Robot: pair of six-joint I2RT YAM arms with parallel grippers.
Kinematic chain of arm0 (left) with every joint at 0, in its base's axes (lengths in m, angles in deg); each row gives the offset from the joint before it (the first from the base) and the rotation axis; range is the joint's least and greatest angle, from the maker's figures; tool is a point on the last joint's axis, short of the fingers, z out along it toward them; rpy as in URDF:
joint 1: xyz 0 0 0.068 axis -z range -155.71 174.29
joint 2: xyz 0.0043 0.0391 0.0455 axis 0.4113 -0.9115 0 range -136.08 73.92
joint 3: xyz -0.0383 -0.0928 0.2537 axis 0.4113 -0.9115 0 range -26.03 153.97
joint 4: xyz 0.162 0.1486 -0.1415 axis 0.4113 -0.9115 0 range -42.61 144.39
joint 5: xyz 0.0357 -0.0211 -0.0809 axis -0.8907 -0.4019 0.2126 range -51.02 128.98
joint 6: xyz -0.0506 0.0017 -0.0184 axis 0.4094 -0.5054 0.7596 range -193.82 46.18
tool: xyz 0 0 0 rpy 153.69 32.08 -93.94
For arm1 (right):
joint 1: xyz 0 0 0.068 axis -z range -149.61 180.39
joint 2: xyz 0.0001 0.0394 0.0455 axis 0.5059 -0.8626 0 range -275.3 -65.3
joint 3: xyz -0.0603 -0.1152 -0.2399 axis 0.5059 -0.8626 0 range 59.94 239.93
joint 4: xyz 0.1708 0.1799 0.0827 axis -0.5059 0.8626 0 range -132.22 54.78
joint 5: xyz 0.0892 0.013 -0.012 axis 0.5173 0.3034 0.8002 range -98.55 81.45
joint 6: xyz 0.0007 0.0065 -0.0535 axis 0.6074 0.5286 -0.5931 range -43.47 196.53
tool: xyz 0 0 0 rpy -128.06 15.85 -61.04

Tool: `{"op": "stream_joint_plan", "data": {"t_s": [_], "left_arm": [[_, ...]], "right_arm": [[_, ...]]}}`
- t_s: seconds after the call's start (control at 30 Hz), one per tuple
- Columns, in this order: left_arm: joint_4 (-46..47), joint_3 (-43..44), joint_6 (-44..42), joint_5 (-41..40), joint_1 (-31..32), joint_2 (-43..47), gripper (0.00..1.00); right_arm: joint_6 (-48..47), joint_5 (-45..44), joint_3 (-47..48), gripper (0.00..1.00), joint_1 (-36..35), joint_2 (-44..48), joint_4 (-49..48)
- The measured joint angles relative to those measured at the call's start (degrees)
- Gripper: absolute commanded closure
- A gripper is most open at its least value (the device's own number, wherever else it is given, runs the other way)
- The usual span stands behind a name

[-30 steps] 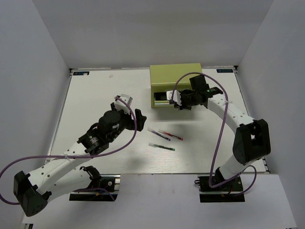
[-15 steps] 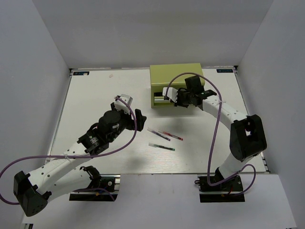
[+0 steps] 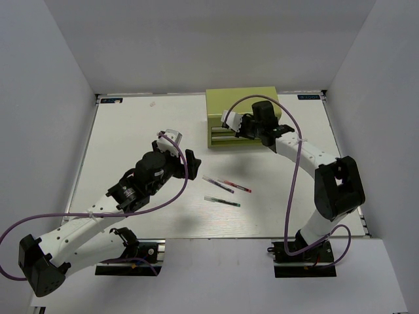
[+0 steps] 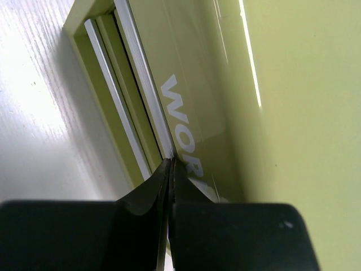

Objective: Sort the stationery into containers
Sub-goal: Close the drawer

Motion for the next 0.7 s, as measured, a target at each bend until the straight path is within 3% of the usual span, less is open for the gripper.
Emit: {"op": "stream_joint_plan", "data": {"t_s": [0.3, 0.33, 0.37, 0.43, 0.47, 0.53, 0.63, 0.67, 0.7], "left_arm": [[0.0, -0.1, 0.0, 0.1, 0.0, 0.0, 0.01], [0.1, -0.1, 0.0, 0.2, 0.0, 0.0, 0.01], [0.4, -0.2, 0.0, 0.4, 0.0, 0.0, 0.01], [1.1, -0.7, 0.0, 1.5, 0.0, 0.0, 0.01], [1.3, -0.8, 0.0, 2.1, 0.0, 0.0, 0.01], [1.5, -0.9, 0.0, 3.7, 0.0, -0.6, 0.01], [2.3, -0.9, 0.3, 5.9, 0.0, -2.5, 0.01], [2.5, -0.9, 0.7, 6.6, 0.0, -3.4, 0.01], [2.8, -0.9, 1.3, 7.3, -0.1, -4.3, 0.06]], "right_arm": [[0.4, 1.3, -3.8, 1.0, -0.3, 2.1, 0.1], [0.8, 1.7, -5.1, 0.93, -0.3, 3.6, 0.4], [1.6, 2.1, -6.2, 0.72, -0.3, 4.9, 0.5], [4.7, 3.0, -9.4, 0.43, -0.2, 10.3, 0.5], [6.3, 3.3, -10.8, 0.19, -0.2, 12.8, -0.6], [12.7, 2.7, -13.4, 0.13, -0.2, 17.7, -3.7], [21.7, 2.1, -14.8, 0.17, 0.1, 21.8, -6.0], [24.8, 1.8, -14.7, 0.4, 0.1, 22.2, -6.0], [26.8, 1.6, -14.4, 0.54, 0.1, 22.2, -5.8]]}}
